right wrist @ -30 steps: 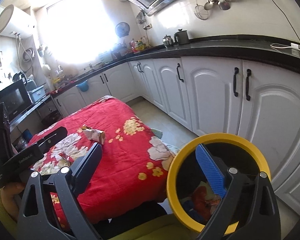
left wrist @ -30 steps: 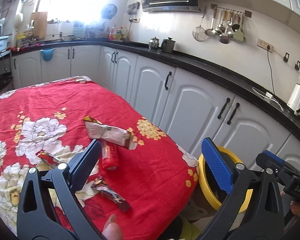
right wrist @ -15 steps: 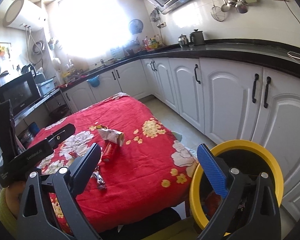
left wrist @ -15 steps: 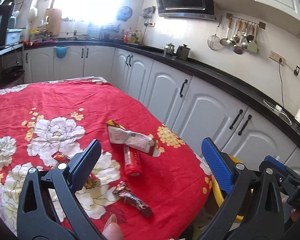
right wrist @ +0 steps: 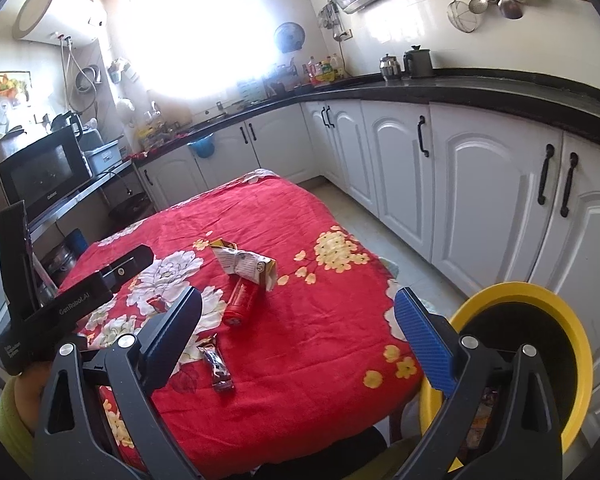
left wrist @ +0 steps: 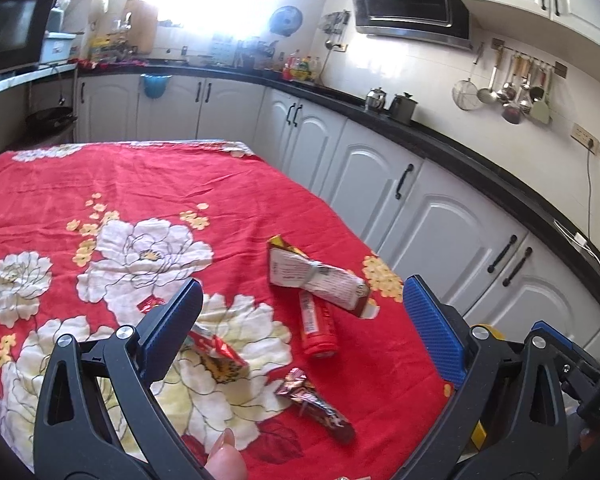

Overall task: Collect trash
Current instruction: 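Grasp the red snack wrapper with the left tool while the right tool grasps the white paper packet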

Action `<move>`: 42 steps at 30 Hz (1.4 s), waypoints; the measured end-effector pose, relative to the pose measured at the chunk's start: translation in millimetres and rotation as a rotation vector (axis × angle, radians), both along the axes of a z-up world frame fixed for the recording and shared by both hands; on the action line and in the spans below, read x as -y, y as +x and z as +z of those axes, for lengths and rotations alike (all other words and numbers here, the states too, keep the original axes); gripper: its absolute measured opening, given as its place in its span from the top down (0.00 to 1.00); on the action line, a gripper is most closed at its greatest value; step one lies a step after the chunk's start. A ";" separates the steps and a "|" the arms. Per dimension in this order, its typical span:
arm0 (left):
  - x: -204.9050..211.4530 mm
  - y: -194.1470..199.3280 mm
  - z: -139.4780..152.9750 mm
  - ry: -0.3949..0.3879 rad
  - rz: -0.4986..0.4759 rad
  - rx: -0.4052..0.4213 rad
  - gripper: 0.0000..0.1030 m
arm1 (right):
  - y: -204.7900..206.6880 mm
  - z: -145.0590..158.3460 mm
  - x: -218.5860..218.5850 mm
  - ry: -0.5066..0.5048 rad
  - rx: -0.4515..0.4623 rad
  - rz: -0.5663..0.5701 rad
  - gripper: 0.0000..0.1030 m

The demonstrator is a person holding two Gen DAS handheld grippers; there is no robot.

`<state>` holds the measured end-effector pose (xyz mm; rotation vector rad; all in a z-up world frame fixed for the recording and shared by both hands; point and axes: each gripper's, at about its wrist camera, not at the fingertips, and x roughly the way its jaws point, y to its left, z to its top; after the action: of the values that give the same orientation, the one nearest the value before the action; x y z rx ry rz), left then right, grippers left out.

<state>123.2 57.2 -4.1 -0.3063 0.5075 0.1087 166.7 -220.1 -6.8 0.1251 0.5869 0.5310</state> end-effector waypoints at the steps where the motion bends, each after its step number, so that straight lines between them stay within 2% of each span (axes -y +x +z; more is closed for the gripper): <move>1: -3.1 0.9 -1.7 -0.003 0.007 -0.005 0.11 | 2.8 -1.4 -3.5 -0.001 -0.004 0.006 0.09; 10: -40.4 10.5 -30.2 -0.080 0.086 -0.078 0.11 | 32.7 -17.2 -26.5 -0.016 -0.056 0.030 0.09; 24: -62.9 21.5 -60.2 -0.115 0.117 -0.141 0.11 | 79.8 -45.7 -74.6 -0.080 -0.119 0.101 0.09; 29: -67.6 24.5 -68.0 -0.145 0.115 -0.155 0.11 | 98.6 -57.4 -93.4 -0.105 -0.142 0.134 0.16; 36: -76.6 25.9 -79.8 -0.201 0.127 -0.179 0.20 | 118.8 -69.9 -112.7 -0.100 -0.183 0.169 0.21; 42: -83.1 27.0 -90.9 -0.242 0.144 -0.209 0.33 | 127.8 -75.8 -124.4 -0.088 -0.211 0.196 0.34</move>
<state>150.2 140.4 -95.0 -0.5727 0.7078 0.2210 294.5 -95.6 -82.6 0.0399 0.8331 0.6860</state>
